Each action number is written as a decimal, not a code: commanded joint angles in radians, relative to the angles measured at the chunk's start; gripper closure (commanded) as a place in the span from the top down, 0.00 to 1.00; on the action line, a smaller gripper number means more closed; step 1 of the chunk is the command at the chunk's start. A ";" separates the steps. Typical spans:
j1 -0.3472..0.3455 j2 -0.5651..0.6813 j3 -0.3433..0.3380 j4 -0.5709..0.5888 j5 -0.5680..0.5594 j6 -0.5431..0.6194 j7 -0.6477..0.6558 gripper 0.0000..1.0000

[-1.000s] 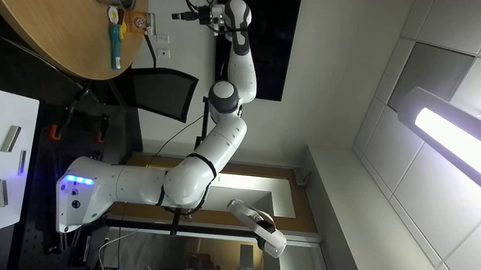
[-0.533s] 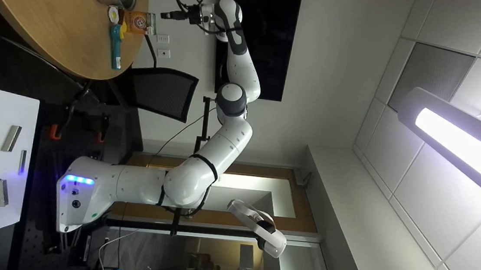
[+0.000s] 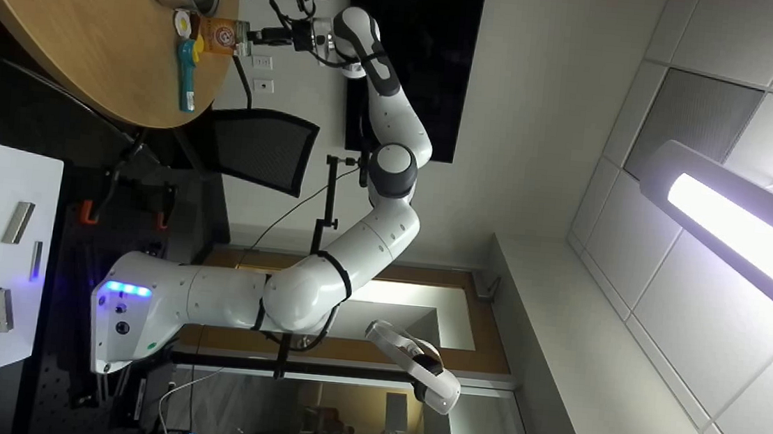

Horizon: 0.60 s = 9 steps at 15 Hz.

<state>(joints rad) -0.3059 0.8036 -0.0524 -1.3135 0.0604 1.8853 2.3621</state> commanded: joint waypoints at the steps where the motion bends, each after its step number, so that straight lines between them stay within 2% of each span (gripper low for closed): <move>1: 0.063 -0.141 -0.103 -0.234 0.027 0.127 0.019 1.00; 5: 0.104 -0.229 -0.176 -0.421 -0.034 0.311 -0.061 1.00; 9: 0.102 -0.321 -0.163 -0.617 -0.019 0.533 -0.266 1.00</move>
<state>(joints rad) -0.2171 0.6017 -0.2208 -1.7372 0.0340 2.2707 2.2206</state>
